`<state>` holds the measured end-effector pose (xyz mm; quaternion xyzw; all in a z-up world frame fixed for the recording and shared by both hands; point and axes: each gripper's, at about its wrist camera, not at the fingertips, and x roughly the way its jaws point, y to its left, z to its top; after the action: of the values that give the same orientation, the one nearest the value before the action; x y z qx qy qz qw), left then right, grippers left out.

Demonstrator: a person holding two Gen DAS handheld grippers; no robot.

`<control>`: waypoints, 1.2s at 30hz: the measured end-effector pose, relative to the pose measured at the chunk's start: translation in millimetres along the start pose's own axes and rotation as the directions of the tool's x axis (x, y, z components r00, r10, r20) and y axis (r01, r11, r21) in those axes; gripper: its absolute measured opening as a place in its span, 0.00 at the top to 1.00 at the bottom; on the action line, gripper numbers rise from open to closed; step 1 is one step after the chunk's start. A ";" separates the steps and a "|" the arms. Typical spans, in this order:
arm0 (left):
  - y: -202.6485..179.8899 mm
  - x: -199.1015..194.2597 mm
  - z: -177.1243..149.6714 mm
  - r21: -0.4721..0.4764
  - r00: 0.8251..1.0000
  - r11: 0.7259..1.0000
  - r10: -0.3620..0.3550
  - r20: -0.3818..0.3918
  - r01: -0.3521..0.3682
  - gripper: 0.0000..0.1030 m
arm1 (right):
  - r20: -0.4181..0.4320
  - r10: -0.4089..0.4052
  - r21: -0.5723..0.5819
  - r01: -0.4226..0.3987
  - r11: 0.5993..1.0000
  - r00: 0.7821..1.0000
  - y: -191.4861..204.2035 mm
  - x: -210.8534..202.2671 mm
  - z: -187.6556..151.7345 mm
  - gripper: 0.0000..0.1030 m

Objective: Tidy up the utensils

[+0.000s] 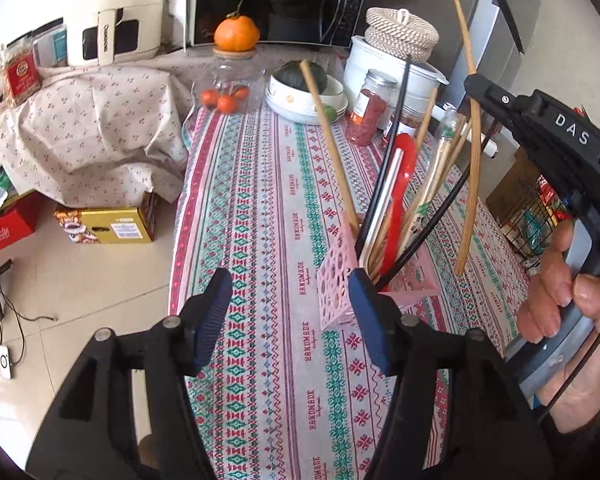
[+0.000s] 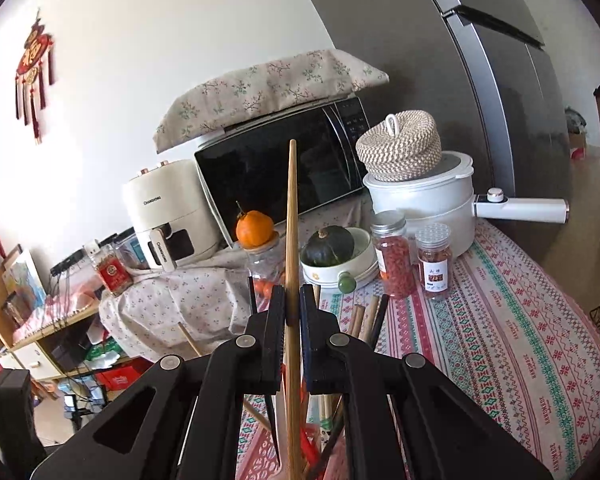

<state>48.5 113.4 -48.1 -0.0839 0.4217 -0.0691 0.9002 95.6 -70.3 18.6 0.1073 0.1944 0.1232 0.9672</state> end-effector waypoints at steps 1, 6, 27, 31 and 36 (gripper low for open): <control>4.4 0.1 -0.1 -0.016 1.000 1.000 -0.003 -0.007 0.003 0.40 | 0.014 -0.022 -0.018 0.022 1.000 1.000 4.6 2.6 -2.1 0.93; 11.9 -3.1 -2.1 -0.003 1.000 1.000 0.001 -0.018 -0.001 0.40 | 0.088 -0.125 -0.064 0.131 0.989 0.988 22.5 10.8 -16.0 0.93; -8.0 -18.9 -6.8 0.004 0.999 0.999 0.043 0.014 -0.043 0.05 | 0.028 -0.139 -0.106 0.141 0.984 0.990 -9.8 -67.3 -10.6 0.28; -27.4 -29.9 -9.5 -0.025 0.997 0.997 0.073 0.031 -0.072 0.01 | -0.038 -0.185 -0.090 0.181 0.979 0.982 -36.0 -86.7 0.2 0.19; -54.9 -50.0 -15.1 -0.020 0.985 0.990 0.144 0.091 -0.143 0.01 | -0.148 -0.255 -0.082 0.245 0.966 0.956 -61.7 -112.7 5.9 0.11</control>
<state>2.1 68.2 -8.8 -0.0626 0.3849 0.0026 0.9208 9.3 -161.3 47.5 0.0415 0.2781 0.0141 0.9596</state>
